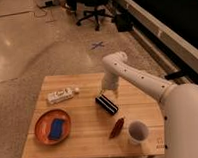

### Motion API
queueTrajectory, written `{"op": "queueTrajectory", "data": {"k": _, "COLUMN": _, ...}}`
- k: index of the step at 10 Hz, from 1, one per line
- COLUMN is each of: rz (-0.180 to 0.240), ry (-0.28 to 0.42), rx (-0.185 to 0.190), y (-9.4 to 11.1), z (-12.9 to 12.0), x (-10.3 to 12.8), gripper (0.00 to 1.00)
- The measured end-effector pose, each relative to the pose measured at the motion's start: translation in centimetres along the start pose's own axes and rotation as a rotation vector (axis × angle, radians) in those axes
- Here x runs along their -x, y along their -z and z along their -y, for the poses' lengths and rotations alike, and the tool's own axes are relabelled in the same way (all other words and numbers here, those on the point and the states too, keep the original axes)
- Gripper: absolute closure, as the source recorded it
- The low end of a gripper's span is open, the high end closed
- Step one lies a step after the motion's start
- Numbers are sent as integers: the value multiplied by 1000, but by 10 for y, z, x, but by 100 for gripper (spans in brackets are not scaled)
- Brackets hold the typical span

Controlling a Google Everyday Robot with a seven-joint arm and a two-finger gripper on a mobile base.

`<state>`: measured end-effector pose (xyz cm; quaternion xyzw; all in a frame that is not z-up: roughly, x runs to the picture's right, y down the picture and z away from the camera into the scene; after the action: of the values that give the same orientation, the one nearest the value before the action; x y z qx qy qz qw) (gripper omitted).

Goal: Place the eraser in the ceramic cup

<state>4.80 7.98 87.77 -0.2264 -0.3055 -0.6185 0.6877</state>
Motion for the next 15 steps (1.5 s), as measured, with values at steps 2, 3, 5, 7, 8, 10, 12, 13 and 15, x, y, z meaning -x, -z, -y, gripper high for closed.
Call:
{"op": "queueTrajectory", "data": {"k": 2, "rz": 9, "ry": 28, "rx": 19, "y": -8, "z": 4, "x": -3, "gripper": 33}}
{"op": "queueTrajectory", "data": {"k": 3, "rz": 17, "ry": 42, "rx": 31, "y": -14, "z": 6, "x": -3, "gripper": 33}}
{"op": "queueTrajectory", "data": {"k": 5, "rz": 33, "ry": 60, "rx": 48, "y": -23, "z": 10, "x": -2, "gripper": 33}}
{"op": "queueTrajectory", "data": {"k": 7, "rz": 42, "ry": 75, "rx": 64, "y": -31, "z": 11, "x": -1, "gripper": 33}}
{"op": "queueTrajectory", "data": {"k": 8, "rz": 45, "ry": 81, "rx": 72, "y": -34, "z": 11, "x": -1, "gripper": 33}}
{"op": "queueTrajectory", "data": {"k": 10, "rz": 47, "ry": 96, "rx": 88, "y": -40, "z": 14, "x": -1, "gripper": 33}}
{"op": "queueTrajectory", "data": {"k": 12, "rz": 46, "ry": 109, "rx": 100, "y": -45, "z": 16, "x": -1, "gripper": 33}}
{"op": "queueTrajectory", "data": {"k": 13, "rz": 41, "ry": 117, "rx": 104, "y": -47, "z": 17, "x": -2, "gripper": 35}}
{"op": "queueTrajectory", "data": {"k": 15, "rz": 31, "ry": 127, "rx": 105, "y": -50, "z": 19, "x": -3, "gripper": 50}}
